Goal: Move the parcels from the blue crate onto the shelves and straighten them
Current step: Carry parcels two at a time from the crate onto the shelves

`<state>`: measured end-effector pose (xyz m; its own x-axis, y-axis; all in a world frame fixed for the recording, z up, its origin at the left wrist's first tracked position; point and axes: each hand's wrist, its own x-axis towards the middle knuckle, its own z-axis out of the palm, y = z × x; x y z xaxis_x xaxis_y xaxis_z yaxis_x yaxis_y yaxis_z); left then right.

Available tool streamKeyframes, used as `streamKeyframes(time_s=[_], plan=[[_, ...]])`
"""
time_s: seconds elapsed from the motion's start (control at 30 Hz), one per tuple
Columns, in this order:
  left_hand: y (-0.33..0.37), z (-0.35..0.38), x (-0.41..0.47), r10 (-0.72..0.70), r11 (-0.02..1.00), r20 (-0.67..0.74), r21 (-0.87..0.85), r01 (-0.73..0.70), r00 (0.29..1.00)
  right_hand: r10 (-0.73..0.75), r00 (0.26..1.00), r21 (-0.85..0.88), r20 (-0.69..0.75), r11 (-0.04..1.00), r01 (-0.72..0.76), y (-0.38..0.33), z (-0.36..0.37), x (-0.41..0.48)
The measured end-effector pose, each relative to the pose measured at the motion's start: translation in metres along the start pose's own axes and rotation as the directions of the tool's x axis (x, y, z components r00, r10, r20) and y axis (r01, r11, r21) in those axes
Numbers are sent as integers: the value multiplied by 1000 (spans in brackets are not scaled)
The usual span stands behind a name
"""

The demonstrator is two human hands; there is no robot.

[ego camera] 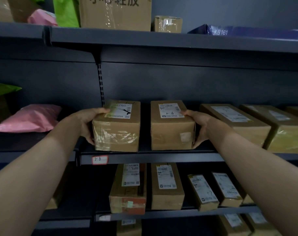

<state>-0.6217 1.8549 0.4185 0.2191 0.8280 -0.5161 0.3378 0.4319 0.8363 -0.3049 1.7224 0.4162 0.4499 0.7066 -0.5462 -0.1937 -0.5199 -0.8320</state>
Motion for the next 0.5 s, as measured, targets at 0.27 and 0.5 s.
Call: streamKeyframes(time_s=[0.27, 0.5], plan=[[24, 51, -33, 637, 771, -305, 275, -575, 708, -620, 733, -389, -280, 771, 504, 10, -3, -27], [33, 212, -119, 883, 222, 254, 516, -827, 395, -884, 454, -881, -114, 301, 365, 40, -70, -111]])
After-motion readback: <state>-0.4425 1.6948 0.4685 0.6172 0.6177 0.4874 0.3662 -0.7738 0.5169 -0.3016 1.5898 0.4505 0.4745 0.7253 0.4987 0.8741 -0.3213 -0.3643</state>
